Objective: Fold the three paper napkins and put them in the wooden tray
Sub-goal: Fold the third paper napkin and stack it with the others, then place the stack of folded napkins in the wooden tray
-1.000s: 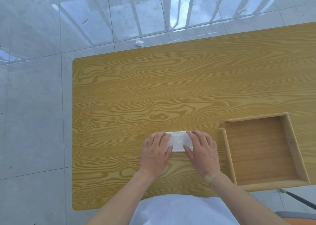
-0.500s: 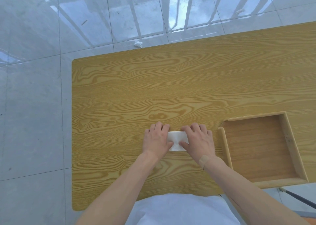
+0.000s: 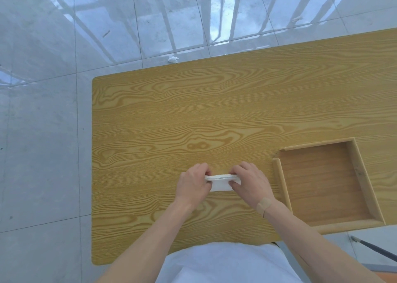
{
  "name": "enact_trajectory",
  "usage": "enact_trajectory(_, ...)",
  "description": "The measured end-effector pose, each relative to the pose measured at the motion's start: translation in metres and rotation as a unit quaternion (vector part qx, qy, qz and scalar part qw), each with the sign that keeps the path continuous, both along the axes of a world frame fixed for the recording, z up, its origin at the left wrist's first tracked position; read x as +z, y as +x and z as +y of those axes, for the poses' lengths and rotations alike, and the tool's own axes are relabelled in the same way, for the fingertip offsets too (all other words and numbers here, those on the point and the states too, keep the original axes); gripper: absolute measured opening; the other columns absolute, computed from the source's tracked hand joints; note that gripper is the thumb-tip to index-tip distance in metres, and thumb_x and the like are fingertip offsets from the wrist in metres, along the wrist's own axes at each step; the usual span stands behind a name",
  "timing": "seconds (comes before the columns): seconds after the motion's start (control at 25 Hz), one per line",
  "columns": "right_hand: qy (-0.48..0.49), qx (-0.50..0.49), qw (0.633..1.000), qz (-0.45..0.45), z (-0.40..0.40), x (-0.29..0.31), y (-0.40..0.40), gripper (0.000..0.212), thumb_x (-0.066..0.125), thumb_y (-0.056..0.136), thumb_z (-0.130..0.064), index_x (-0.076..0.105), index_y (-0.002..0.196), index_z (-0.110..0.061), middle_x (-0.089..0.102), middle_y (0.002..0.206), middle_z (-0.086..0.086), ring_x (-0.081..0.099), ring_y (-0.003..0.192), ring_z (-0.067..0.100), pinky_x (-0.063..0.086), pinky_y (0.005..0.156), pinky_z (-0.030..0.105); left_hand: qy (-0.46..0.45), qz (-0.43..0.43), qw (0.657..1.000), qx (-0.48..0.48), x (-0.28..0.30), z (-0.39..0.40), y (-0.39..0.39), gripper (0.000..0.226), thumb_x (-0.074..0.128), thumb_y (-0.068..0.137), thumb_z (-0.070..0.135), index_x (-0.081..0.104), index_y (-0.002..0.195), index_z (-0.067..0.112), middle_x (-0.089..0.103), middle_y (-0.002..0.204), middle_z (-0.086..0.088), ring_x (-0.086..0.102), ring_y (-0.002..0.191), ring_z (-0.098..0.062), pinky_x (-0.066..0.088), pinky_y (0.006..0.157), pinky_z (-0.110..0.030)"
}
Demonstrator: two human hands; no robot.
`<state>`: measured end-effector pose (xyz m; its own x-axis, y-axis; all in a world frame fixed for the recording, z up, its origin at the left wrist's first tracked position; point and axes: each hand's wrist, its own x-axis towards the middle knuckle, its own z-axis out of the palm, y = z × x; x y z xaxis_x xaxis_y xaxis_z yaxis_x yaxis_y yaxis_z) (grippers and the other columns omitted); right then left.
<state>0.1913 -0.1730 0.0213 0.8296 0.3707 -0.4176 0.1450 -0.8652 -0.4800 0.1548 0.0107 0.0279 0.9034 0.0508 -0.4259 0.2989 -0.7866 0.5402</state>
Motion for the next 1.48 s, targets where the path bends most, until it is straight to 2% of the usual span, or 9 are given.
enact_trajectory(0.16, 0.069, -0.050, 0.995, -0.059, -0.004, 0.007, -0.023, 0.024, 0.077, 0.076, -0.015, 0.062, 0.091, -0.027, 0.060, 0.092, -0.013, 0.055, 0.085, 0.015, 0.046, 0.070, 0.032, -0.066, -0.083, 0.994, 0.035, 0.001, 0.005, -0.023, 0.021, 0.072, 0.075, 0.003, 0.062, 0.087, 0.018, 0.062, 0.088, 0.006, 0.058, 0.085, -0.019, 0.049, 0.077, -0.039)
enact_trajectory(0.32, 0.049, -0.060, 0.996, -0.047, -0.003, 0.004, -0.035, 0.027, 0.075, 0.076, -0.011, 0.065, 0.098, -0.024, 0.064, 0.100, -0.008, 0.056, 0.093, 0.020, 0.046, 0.077, 0.036, -0.060, -0.057, 0.996, 0.032, -0.004, 0.010, -0.030, 0.025, 0.071, 0.077, 0.004, 0.066, 0.095, 0.020, 0.063, 0.099, 0.009, 0.056, 0.098, -0.016, 0.045, 0.083, -0.033)
enact_trajectory(0.52, 0.064, -0.092, 0.990, -0.085, -0.002, 0.005, -0.042, 0.020, 0.077, 0.078, -0.013, 0.067, 0.092, -0.023, 0.066, 0.092, -0.008, 0.057, 0.086, 0.020, 0.043, 0.069, 0.033, -0.067, -0.077, 0.994, 0.040, -0.005, 0.012, -0.033, 0.020, 0.073, 0.079, 0.010, 0.066, 0.091, 0.024, 0.062, 0.094, 0.013, 0.056, 0.094, -0.014, 0.046, 0.082, -0.033)
enact_trajectory(0.68, 0.056, -0.136, 0.989, -0.026, -0.001, 0.002, -0.046, 0.017, 0.073, 0.084, -0.018, 0.066, 0.097, -0.027, 0.064, 0.097, -0.011, 0.054, 0.094, 0.016, 0.043, 0.076, 0.033, -0.072, -0.038, 0.996, 0.044, -0.011, 0.014, -0.035, 0.021, 0.074, 0.078, 0.010, 0.067, 0.092, 0.023, 0.063, 0.096, 0.011, 0.055, 0.096, -0.015, 0.048, 0.084, -0.038)
enact_trajectory(0.8, 0.067, -0.175, 0.982, 0.001, -0.002, 0.000, -0.051, 0.014, 0.071, 0.086, -0.021, 0.068, 0.098, -0.027, 0.065, 0.094, -0.010, 0.055, 0.095, 0.014, 0.042, 0.076, 0.031, -0.087, -0.031, 0.994, 0.051, -0.013, 0.016, -0.034, 0.016, 0.074, 0.082, 0.012, 0.066, 0.092, 0.022, 0.060, 0.093, 0.011, 0.055, 0.092, -0.014, 0.048, 0.083, -0.035)
enact_trajectory(0.92, 0.149, -0.281, 0.946, 0.059, -0.003, 0.007, -0.055, 0.008, 0.073, 0.084, -0.022, 0.071, 0.090, -0.026, 0.071, 0.086, -0.011, 0.064, 0.088, 0.010, 0.049, 0.076, 0.028, -0.147, 0.007, 0.985, 0.093, -0.007, 0.021, -0.033, 0.014, 0.073, 0.083, 0.018, 0.063, 0.085, 0.027, 0.064, 0.089, 0.012, 0.060, 0.087, -0.010, 0.049, 0.079, -0.026)
enact_trajectory(1.04, 0.248, -0.360, 0.892, 0.115, -0.005, 0.023, -0.057, 0.012, 0.077, 0.082, -0.018, 0.073, 0.089, -0.026, 0.076, 0.083, -0.008, 0.070, 0.083, 0.010, 0.053, 0.073, 0.021, -0.270, 0.069, 0.950, 0.143, 0.007, 0.028, -0.032, 0.010, 0.074, 0.081, 0.023, 0.068, 0.082, 0.030, 0.070, 0.079, 0.013, 0.061, 0.071, -0.003, 0.049, 0.065, -0.017)
enact_trajectory(1.2, 0.326, -0.426, 0.832, 0.143, -0.012, 0.048, -0.062, 0.016, 0.078, 0.082, -0.016, 0.074, 0.098, -0.021, 0.078, 0.093, 0.002, 0.070, 0.081, 0.011, 0.057, 0.069, 0.024, -0.372, 0.103, 0.912, 0.135, 0.029, 0.029, -0.028, 0.015, 0.076, 0.083, 0.024, 0.071, 0.097, 0.022, 0.075, 0.085, 0.005, 0.065, 0.070, -0.006, 0.052, 0.059, -0.024)
enact_trajectory(1.48, 0.343, -0.469, 0.806, 0.117, -0.048, 0.078, -0.075, 0.016, 0.078, 0.082, -0.024, 0.075, 0.098, -0.025, 0.078, 0.089, -0.006, 0.070, 0.074, 0.005, 0.057, 0.060, 0.021, -0.444, 0.111, 0.882, 0.112, 0.056, 0.000, -0.024, 0.015, 0.062, 0.094, 0.017, 0.075, 0.102, 0.017, 0.077, 0.094, -0.005, 0.072, 0.081, -0.016, 0.055, 0.057, -0.026)
